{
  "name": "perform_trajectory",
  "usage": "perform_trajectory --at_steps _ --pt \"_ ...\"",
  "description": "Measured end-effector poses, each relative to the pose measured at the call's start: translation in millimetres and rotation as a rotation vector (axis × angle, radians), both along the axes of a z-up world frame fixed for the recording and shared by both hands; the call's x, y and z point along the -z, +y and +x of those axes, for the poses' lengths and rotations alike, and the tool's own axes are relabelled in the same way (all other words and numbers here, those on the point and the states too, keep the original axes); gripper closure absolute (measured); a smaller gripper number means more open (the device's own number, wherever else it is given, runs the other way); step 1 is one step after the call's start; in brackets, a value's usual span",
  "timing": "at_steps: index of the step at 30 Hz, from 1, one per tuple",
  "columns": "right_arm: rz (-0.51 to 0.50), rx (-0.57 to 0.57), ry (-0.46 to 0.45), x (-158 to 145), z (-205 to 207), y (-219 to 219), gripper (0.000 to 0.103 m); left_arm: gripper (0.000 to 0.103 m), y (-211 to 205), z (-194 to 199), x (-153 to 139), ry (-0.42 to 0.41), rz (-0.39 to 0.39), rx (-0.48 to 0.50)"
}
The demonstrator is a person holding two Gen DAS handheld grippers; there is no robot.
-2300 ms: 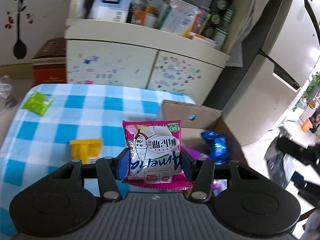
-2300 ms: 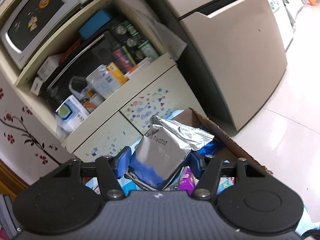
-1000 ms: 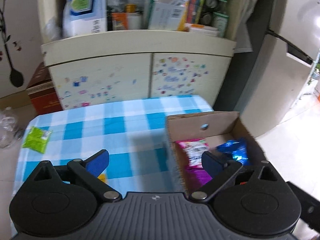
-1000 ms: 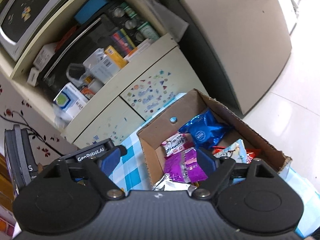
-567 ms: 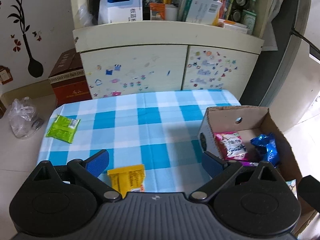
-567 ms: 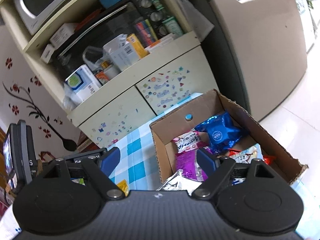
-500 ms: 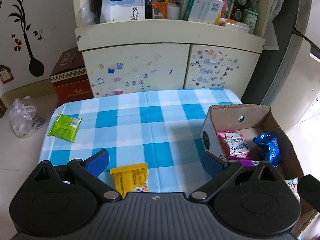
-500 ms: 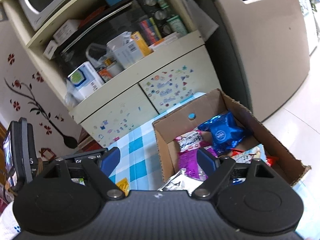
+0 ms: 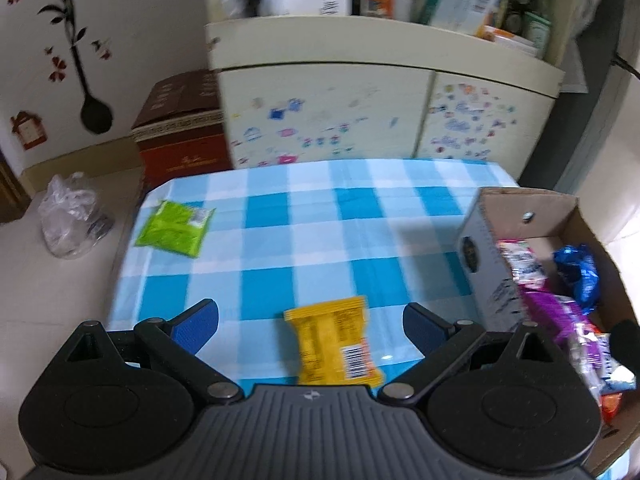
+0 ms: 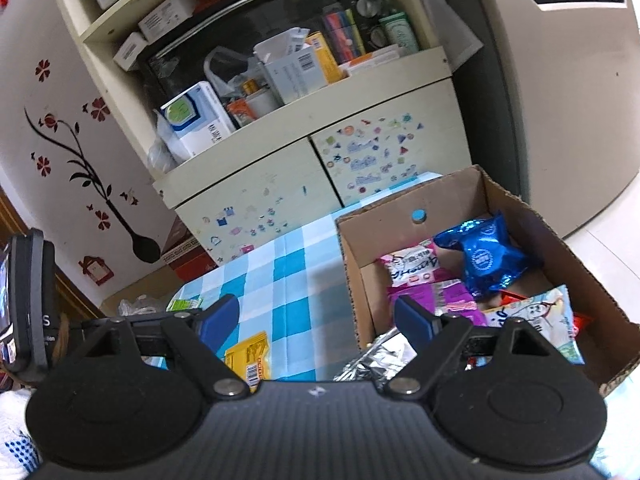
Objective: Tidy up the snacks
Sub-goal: 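Move the right tool over the yellow pack while the left tool moves over the green pack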
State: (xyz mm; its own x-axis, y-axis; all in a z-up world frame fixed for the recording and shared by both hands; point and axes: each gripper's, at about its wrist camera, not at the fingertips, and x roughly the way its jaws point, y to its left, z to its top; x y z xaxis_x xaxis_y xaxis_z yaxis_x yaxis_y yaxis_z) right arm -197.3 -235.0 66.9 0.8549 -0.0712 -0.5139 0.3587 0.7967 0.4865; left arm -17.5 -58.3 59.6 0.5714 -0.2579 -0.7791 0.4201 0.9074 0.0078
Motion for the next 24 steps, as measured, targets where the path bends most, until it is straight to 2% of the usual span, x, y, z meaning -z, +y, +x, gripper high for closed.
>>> perform_trajectory --at_steps 6,10,17,21,24 --pt "-0.037 -0.062 -0.004 1.5 7.8 16.2 0.018 0.002 37.6 25.8 3.8 0.035 -0.001 -0.077" --pt "-0.068 -0.123 0.008 4.9 15.9 31.6 0.018 0.002 62.0 44.7 5.2 0.031 0.016 -0.127" --pt "-0.096 -0.227 0.072 23.9 36.8 61.9 0.018 0.002 89.3 76.1 14.1 0.022 0.061 -0.155" --pt "-0.09 -0.26 0.12 39.0 50.4 72.4 0.018 0.002 101.2 97.8 24.9 0.05 0.045 -0.188" --pt "-0.075 -0.269 0.147 49.8 63.5 75.9 0.018 0.002 101.8 112.7 31.6 0.08 0.005 -0.188"
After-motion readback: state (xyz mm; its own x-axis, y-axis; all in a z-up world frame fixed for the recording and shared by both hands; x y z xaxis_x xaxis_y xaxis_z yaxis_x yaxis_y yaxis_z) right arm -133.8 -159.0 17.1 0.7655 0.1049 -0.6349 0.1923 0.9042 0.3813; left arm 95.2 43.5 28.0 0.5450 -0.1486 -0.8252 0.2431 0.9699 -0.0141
